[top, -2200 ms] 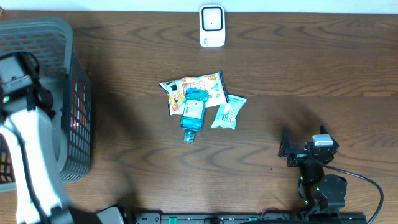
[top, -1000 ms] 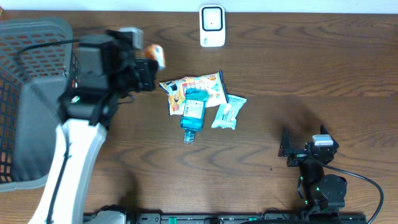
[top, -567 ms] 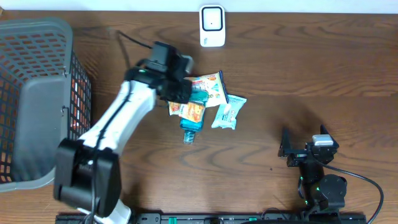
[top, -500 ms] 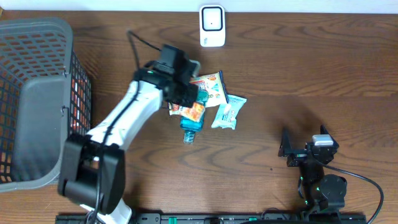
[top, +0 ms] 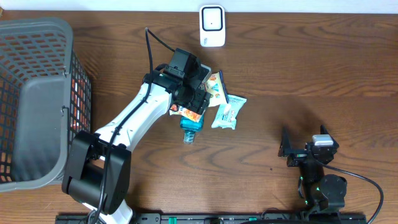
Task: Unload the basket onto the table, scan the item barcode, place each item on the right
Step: 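Carry the tissue pack to the scanner and hold it there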
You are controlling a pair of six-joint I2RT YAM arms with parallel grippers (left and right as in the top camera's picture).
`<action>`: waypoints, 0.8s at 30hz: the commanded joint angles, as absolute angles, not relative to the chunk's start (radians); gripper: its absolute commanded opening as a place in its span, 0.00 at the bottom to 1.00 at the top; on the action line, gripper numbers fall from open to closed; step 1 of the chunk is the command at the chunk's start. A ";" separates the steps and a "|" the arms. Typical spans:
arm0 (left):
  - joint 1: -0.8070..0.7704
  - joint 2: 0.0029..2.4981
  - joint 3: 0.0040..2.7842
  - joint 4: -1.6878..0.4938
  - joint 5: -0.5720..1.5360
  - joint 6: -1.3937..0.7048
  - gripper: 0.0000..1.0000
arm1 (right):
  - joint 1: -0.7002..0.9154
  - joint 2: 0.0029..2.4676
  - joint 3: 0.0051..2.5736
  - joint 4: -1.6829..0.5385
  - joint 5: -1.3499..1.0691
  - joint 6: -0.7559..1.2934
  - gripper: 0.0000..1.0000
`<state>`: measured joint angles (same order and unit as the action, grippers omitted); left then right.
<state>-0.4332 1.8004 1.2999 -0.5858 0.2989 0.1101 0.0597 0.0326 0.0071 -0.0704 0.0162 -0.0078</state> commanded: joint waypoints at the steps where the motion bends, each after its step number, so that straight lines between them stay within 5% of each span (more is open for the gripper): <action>1: -0.430 1.802 1.293 -0.602 0.225 0.119 0.81 | 0.064 0.033 0.006 -0.073 0.024 -0.005 0.99; 24: -0.430 1.804 1.188 -0.551 0.223 0.119 0.82 | 0.064 0.033 0.006 -0.073 0.024 -0.005 0.99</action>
